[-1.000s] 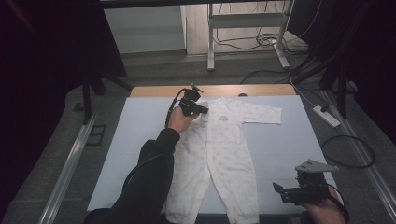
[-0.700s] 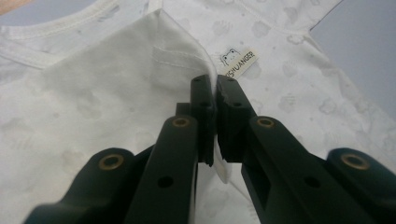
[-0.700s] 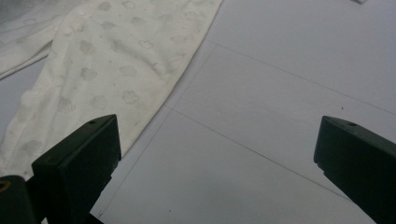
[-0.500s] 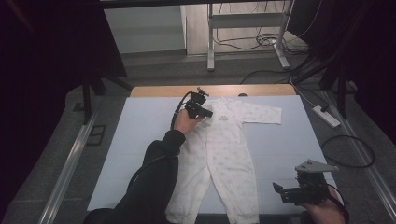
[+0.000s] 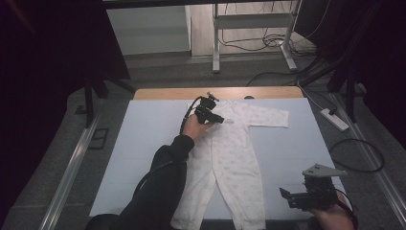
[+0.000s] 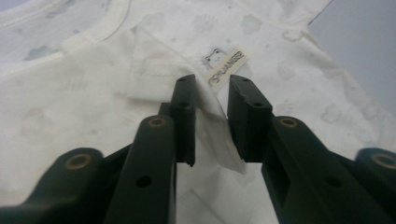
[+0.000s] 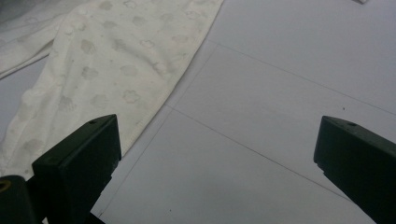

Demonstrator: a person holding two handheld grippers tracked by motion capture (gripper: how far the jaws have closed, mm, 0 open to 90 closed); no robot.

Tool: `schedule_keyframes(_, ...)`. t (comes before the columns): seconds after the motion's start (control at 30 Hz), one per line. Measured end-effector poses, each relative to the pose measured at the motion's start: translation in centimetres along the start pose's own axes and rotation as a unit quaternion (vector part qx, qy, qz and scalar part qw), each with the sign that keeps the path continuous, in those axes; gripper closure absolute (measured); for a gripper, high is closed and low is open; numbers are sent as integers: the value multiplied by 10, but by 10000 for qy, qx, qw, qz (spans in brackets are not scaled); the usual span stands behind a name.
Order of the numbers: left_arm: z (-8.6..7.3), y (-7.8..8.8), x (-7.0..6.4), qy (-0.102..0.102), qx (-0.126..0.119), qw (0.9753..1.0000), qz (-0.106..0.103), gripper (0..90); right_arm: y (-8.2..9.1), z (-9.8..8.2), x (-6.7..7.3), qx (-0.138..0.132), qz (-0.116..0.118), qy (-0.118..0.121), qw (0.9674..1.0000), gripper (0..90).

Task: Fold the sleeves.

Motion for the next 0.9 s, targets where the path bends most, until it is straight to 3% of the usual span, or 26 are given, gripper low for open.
schedule_keyframes(0.27,8,5,-6,-85,-174,9998,8,530,0,0,0,1,0,9,10000,6)
schedule_keyframes(0.67,2,17,5,-203,-186,9994,194,184,0,0,0,-3,-3,6,10000,5)
schedule_keyframes(0.9,-9,26,11,-366,-105,9991,201,93,0,0,0,-3,-6,3,10000,5)
Point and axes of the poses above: each handheld gripper's, and its own axes: y roughly backward along the jaws, z roughly out of its top, x roughly to its left, the point moved 10 cm from there along -y, roughly forward along the jaws, and after that the axes turned 12 degrees about z, right-handed, at the moved point
